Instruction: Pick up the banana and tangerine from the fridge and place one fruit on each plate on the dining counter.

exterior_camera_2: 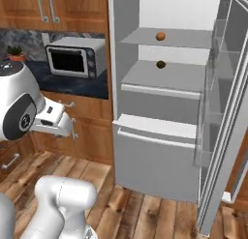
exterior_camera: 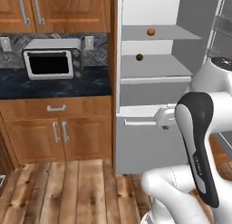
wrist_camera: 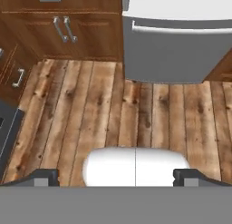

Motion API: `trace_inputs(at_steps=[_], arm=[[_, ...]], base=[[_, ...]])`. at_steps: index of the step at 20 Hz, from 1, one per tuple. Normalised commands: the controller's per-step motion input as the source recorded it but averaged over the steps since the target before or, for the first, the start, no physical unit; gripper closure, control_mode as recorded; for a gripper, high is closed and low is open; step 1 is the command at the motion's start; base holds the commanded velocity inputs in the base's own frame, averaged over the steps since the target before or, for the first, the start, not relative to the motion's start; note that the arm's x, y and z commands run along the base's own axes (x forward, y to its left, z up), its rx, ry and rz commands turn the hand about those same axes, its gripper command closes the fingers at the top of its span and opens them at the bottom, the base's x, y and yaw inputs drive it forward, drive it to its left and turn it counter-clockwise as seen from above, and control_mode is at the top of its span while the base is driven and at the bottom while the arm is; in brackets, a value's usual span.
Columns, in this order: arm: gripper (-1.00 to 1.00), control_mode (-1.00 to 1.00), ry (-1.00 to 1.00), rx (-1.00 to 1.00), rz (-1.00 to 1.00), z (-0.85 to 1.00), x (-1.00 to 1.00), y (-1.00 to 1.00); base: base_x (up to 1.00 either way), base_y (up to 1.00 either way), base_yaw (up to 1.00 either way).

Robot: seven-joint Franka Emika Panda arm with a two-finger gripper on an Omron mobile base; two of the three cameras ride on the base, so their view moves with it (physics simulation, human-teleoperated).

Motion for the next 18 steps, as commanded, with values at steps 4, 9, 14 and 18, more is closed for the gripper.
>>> trace_inputs(at_steps=[4, 9, 14, 18], arm=[[-1.00, 1.00, 0.00, 0.00, 0.00, 0.00, 0.00, 0.00], [-1.00, 1.00, 0.00, 0.00, 0.00, 0.00, 0.00, 0.00], [-1.00, 1.00, 0.00, 0.00, 0.00, 0.00, 0.00, 0.00], [-1.00, 1.00, 0.00, 0.00, 0.00, 0.00, 0.00, 0.00]], base=[[0.91, 0.16, -0.62], [0.77, -0.08, -0.44], [0.74, -0.04, -0.08], [0.67, -0.02, -0.04]])
